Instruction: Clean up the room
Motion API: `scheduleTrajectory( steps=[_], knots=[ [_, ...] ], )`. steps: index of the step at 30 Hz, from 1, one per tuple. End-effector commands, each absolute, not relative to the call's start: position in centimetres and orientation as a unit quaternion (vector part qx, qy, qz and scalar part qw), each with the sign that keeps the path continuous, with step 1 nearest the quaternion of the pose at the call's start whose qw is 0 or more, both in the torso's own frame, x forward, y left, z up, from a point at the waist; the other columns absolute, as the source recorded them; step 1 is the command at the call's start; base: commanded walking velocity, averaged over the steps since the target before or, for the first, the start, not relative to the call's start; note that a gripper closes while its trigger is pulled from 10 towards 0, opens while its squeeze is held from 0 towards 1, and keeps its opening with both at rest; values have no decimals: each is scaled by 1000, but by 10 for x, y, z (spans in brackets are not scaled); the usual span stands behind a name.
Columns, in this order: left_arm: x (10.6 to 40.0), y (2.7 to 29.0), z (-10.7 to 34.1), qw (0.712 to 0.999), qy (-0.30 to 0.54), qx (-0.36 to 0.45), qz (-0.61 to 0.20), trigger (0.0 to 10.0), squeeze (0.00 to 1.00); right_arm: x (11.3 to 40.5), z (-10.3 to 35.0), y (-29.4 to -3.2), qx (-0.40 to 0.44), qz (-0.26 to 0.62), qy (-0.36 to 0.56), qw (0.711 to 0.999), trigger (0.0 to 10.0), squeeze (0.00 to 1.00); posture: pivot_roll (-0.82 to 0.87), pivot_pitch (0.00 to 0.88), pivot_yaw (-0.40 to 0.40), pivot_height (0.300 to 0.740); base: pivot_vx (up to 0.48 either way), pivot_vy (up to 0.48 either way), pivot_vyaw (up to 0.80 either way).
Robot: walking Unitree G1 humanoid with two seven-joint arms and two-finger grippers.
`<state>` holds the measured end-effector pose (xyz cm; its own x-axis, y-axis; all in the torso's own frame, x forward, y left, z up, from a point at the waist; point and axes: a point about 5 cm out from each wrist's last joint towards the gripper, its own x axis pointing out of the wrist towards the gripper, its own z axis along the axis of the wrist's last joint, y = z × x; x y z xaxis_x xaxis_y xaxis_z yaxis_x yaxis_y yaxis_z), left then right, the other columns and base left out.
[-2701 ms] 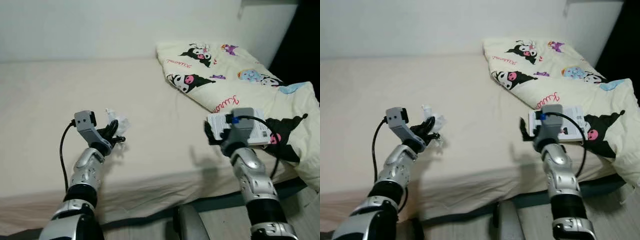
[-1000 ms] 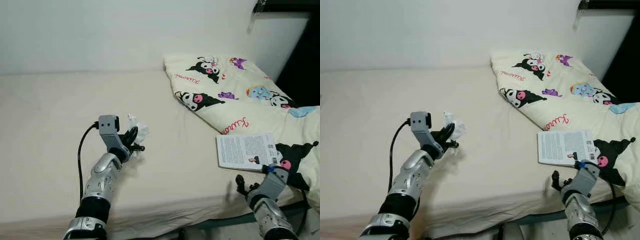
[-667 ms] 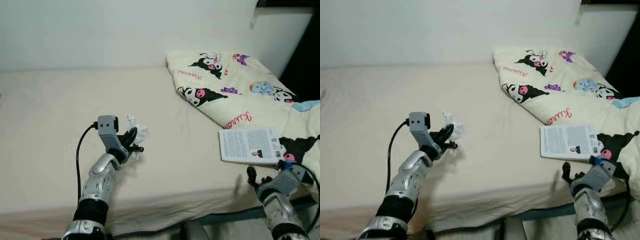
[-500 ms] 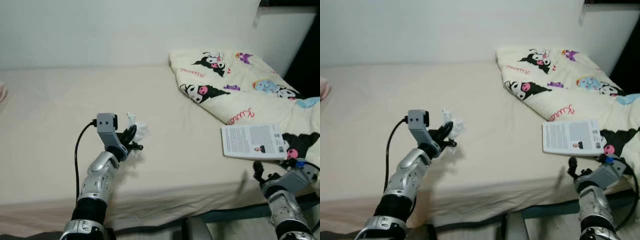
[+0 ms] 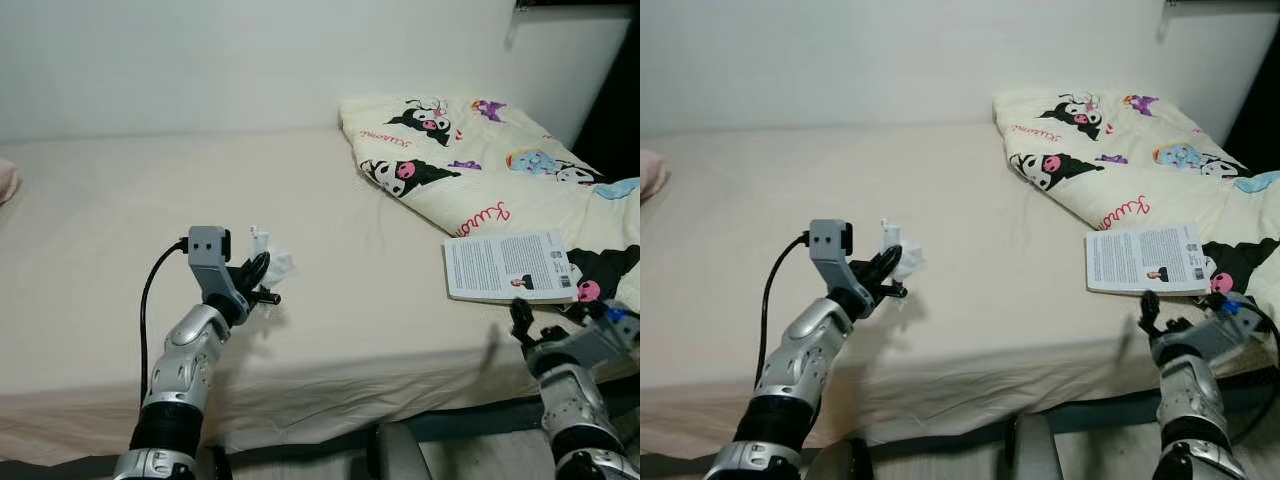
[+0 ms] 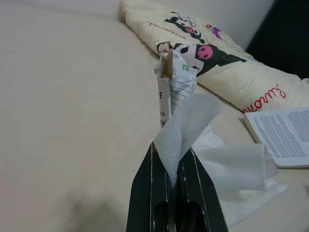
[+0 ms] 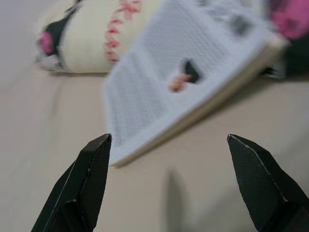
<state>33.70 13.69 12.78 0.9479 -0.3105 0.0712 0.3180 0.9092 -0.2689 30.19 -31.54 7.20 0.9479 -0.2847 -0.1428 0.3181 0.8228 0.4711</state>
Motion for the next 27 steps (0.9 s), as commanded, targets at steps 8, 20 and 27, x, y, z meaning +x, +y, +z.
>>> scheduleTrajectory(
  steps=[8,20,27],
  knots=[
    [336,136,122,977,0,-151,-151,10000,0,318,85,-301,236,-109,24,965,10000,0,-47,25,-29,526,0,0,0],
    [338,131,120,976,-1,-163,-145,10000,0,322,87,-299,233,-101,27,967,10000,0,-58,0,-47,571,0,0,0],
    [339,132,114,976,6,-164,-140,10000,0,322,73,-280,228,-76,60,969,10000,0,-56,0,-52,596,0,0,0]
  ],
)
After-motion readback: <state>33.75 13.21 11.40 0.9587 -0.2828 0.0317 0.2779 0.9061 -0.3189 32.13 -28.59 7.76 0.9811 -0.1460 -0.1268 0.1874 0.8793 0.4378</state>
